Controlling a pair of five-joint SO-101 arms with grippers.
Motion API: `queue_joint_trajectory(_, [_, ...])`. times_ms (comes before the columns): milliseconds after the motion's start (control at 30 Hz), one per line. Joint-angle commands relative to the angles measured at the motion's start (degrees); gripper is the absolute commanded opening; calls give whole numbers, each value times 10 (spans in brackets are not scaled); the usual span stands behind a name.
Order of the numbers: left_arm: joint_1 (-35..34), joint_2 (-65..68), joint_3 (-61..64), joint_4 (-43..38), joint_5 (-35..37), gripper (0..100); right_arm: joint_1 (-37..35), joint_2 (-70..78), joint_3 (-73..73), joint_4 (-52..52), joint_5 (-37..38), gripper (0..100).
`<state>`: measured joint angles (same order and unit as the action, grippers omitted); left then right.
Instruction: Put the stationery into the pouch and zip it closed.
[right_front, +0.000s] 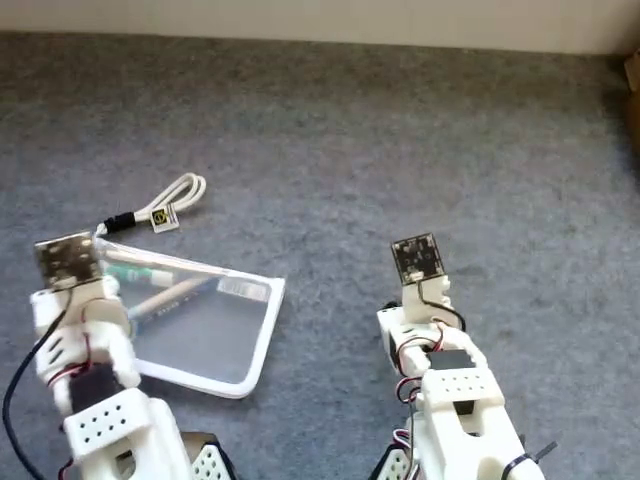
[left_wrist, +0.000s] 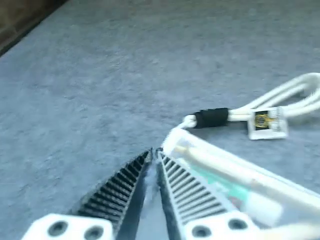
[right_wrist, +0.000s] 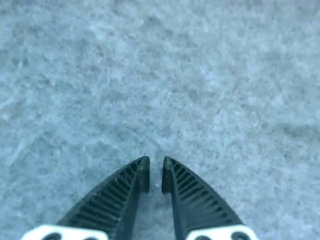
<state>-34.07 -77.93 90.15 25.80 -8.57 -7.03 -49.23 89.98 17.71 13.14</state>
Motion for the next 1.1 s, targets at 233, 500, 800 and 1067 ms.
queue_joint_trajectory(233, [204, -7, -56, 37, 126, 5, 18, -5, 13, -37, -58, 5])
queue_joint_trajectory(500, [228, -70, -47, 47, 127, 5, 19, -213, 128, -43, -59, 4])
queue_joint_trajectory(800, [272, -266, -14, 207, 124, 5, 18, -439, 147, 185, -112, 4])
queue_joint_trajectory(1067, [301, -262, -9, 286, 107, 7, 16, -492, 146, 314, -107, 4])
